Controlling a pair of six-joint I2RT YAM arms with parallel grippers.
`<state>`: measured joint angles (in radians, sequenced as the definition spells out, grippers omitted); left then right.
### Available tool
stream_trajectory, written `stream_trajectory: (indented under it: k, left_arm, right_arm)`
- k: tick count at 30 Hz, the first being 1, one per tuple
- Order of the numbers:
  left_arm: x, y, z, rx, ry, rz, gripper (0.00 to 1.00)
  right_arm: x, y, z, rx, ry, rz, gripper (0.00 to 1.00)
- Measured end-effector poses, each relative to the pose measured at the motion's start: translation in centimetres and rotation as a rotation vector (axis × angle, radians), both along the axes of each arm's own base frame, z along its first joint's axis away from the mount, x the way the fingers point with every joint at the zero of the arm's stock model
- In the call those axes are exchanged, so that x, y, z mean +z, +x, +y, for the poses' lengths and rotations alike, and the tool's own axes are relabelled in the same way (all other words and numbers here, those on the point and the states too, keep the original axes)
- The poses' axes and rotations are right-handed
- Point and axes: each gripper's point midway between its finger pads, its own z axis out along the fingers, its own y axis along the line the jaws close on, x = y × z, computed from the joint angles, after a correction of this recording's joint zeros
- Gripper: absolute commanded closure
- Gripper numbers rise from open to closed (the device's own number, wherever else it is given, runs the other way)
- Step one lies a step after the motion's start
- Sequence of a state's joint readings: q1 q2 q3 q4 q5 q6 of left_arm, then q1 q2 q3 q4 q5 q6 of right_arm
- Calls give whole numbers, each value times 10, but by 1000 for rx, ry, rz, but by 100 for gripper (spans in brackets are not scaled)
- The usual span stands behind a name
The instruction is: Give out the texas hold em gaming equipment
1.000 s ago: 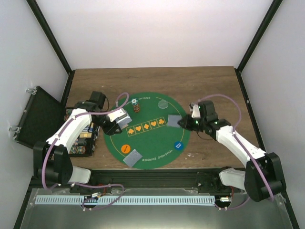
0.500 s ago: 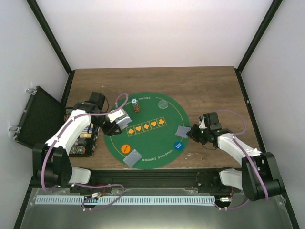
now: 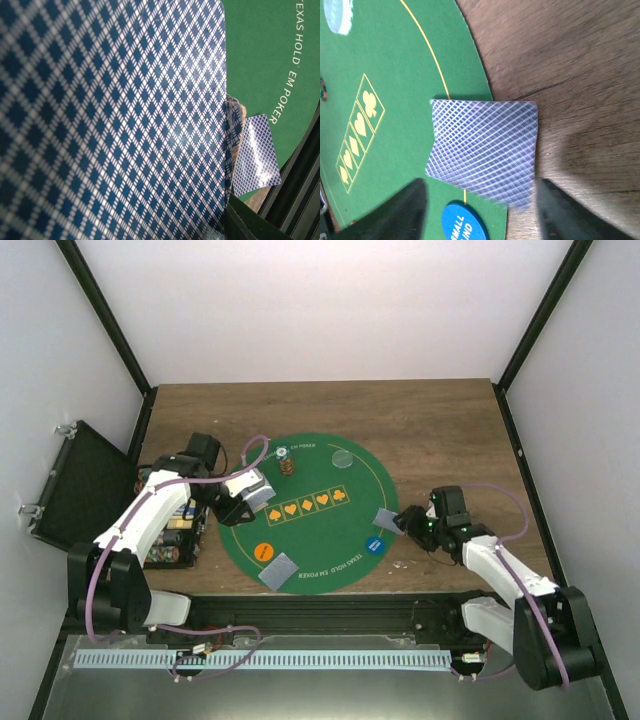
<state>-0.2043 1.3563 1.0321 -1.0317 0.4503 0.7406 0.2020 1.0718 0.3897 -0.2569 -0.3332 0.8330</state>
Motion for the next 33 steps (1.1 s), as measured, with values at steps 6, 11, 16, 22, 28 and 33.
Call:
stream_trajectory:
  k: [6,11,16,22,28,33]
  left_arm:
    - [1,-3,-1,-5,-5,13,53]
    - [4,-7,-4,-27,-16,21,53]
    - [8,-14,-12,-69,-25,27,53]
    - [11,-26,-20,-119,-29,39,53]
    - [17,-28,-21,-126,-35,34,53]
    - [17,-29,-21,-127,-36,37,53]
  right_arm:
    - [17,5,-12,-60,-37,-62,11]
    - [58,23,7,81,-6,-220,26]
    - [132,42,95,482,158,-448,28]
    - [190,28,217,938,357,-620,35]
    - [170,27,256,1063,444,-578,35]
    - [152,25,275,1111,473,-538,42]
